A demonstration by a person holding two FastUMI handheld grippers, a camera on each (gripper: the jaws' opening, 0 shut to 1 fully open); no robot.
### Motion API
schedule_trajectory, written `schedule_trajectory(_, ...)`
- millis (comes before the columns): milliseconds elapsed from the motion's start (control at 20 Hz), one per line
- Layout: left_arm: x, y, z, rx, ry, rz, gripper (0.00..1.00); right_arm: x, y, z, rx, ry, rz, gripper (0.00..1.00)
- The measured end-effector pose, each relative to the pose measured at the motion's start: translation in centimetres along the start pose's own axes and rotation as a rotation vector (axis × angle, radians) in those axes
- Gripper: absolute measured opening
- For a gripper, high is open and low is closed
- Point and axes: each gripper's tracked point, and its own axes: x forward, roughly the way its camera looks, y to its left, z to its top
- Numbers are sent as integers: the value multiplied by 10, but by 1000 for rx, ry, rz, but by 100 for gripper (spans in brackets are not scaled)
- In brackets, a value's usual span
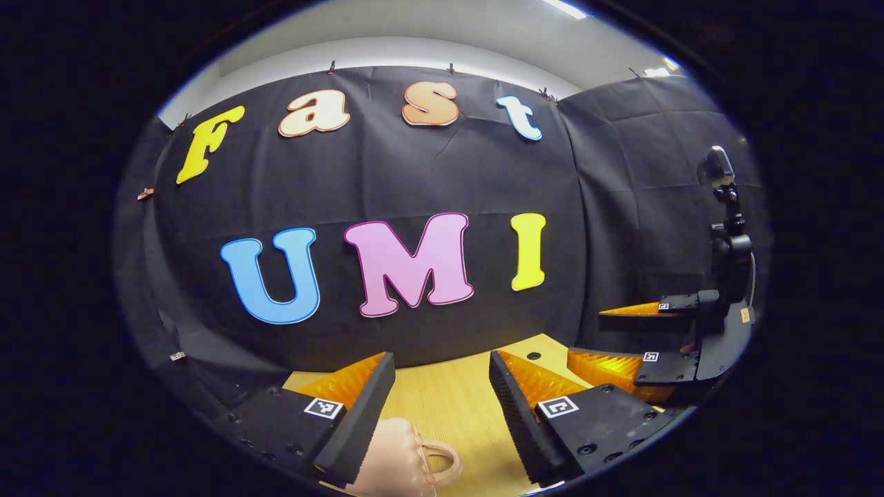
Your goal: First open the suitcase, pack the skin care products into it, and then close the suitcase.
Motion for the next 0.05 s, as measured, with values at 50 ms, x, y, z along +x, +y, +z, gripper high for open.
schedule_trajectory(50,-1,3,3,-19,-14,-4,87,0,3,2,1,-2,4,98)
